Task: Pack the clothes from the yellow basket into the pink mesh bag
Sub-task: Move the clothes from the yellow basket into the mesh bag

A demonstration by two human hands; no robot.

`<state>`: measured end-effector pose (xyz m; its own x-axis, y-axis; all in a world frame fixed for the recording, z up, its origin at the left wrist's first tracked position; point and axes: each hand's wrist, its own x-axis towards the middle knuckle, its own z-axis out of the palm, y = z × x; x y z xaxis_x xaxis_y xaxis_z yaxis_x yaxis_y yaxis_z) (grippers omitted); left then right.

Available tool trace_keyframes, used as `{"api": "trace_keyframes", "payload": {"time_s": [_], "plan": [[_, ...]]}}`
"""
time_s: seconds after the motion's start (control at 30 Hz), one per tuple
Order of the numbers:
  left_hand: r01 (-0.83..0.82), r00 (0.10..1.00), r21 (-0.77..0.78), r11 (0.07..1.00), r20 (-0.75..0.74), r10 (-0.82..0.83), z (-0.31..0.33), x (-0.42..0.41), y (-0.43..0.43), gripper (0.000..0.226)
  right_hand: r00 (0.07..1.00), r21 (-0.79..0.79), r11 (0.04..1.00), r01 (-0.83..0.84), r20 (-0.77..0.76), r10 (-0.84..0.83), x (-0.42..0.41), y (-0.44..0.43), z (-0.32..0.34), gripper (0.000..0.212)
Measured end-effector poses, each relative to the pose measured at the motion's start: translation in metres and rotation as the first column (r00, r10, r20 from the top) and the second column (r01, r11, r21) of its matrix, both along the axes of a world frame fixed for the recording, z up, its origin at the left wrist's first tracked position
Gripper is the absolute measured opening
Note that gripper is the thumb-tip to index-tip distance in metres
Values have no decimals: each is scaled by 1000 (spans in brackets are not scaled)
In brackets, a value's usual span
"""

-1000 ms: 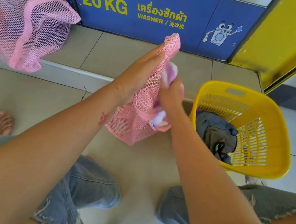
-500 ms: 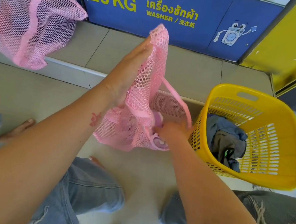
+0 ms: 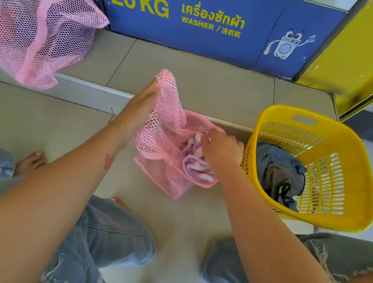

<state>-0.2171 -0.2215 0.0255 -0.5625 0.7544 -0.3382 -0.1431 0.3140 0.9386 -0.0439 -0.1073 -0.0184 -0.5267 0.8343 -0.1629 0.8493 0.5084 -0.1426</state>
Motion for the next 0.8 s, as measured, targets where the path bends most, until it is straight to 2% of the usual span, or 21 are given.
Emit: {"api": "trace_keyframes", "payload": {"time_s": [0.07,0.17,0.23,0.3,0.37,0.43,0.53,0.63,0.67,0.7,0.8], "plan": [[17,1000,8,1000,-19,-17,5,7,6,62,987,118,992,-38,-150,56,5,5,11,33],[44,998,22,999,-39,-43,11,22,20,53,935,199,980,5,-349,66,21,18,26,32],[51,998,28,998,-33,-50,15,32,28,52,902,227,968,108,-432,1,40,31,33,35],[70,997,45,997,-24,-69,17,40,36,56,894,213,949,231,-430,-122,65,48,34,39],[72,997,59,996,-18,-71,14,45,45,64,901,118,933,341,-324,-288,93,65,28,45],[62,998,99,993,-10,-61,16,54,54,61,906,1,912,411,-113,-408,118,78,16,55],[51,999,137,989,9,-53,18,67,65,50,870,-190,853,487,191,-454,148,91,-16,84],[39,999,132,991,17,-42,10,67,72,50,842,-299,801,519,343,-417,160,108,-58,114],[29,999,135,990,22,-32,8,66,74,51,837,-313,797,517,380,-393,161,111,-67,113],[22,999,131,991,29,-26,7,65,74,51,829,-318,789,526,400,-391,161,115,-76,102],[8,999,102,995,49,-13,4,62,73,52,813,-277,802,529,435,-387,153,105,-63,48]]}}
